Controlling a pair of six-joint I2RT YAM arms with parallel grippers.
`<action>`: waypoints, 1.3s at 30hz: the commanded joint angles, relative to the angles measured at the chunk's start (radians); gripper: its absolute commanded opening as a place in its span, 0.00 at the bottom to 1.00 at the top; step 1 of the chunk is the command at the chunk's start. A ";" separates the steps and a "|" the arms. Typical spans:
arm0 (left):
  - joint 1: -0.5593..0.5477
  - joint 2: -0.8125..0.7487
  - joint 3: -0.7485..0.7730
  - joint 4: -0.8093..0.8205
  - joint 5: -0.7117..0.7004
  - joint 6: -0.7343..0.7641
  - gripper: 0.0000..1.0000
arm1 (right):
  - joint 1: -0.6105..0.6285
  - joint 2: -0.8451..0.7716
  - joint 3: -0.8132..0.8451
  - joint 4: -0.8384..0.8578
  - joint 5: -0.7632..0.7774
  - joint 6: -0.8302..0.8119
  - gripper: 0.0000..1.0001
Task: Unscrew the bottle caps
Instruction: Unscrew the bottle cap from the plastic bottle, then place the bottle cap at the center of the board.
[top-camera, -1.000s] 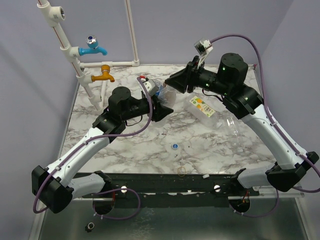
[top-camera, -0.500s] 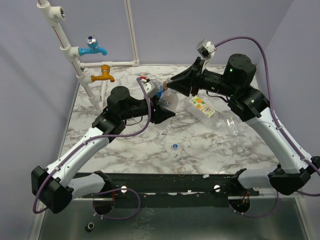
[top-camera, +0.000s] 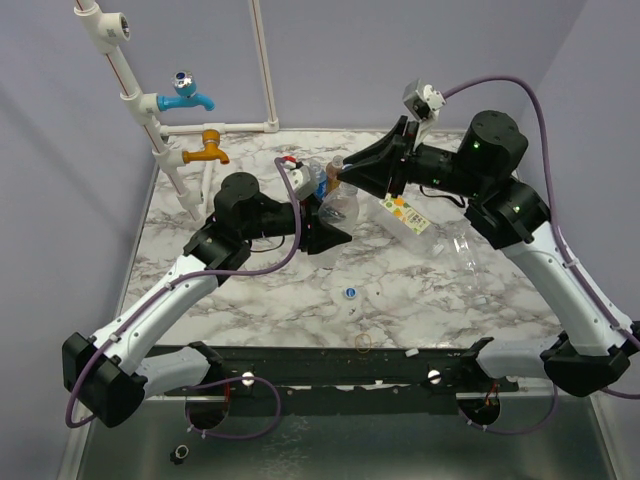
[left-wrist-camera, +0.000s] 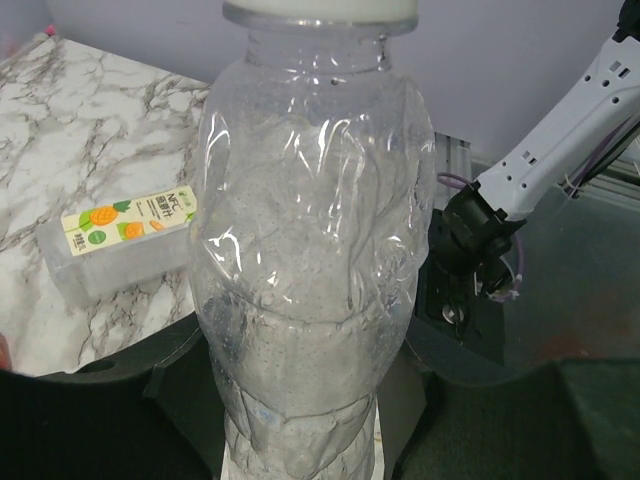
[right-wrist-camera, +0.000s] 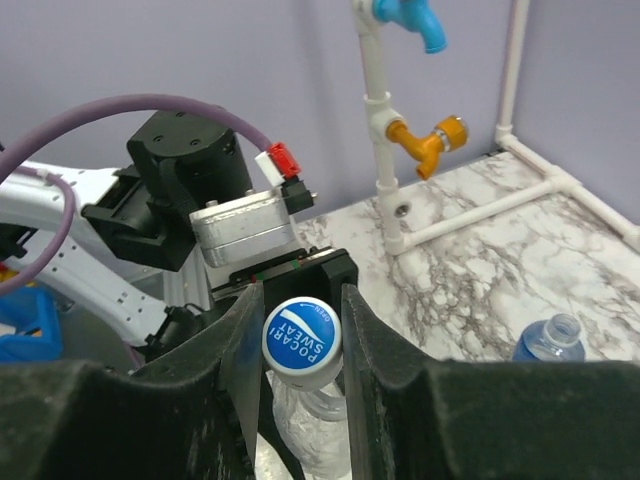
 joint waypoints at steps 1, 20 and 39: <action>0.009 -0.036 -0.020 -0.014 -0.009 0.031 0.00 | -0.001 -0.066 0.029 -0.060 0.178 -0.028 0.02; 0.032 -0.134 -0.137 0.050 -0.150 0.052 0.00 | -0.002 -0.170 -1.024 0.407 0.625 0.129 0.01; 0.032 -0.127 -0.137 0.082 -0.164 0.018 0.00 | -0.001 0.029 -1.251 0.577 0.612 0.331 0.10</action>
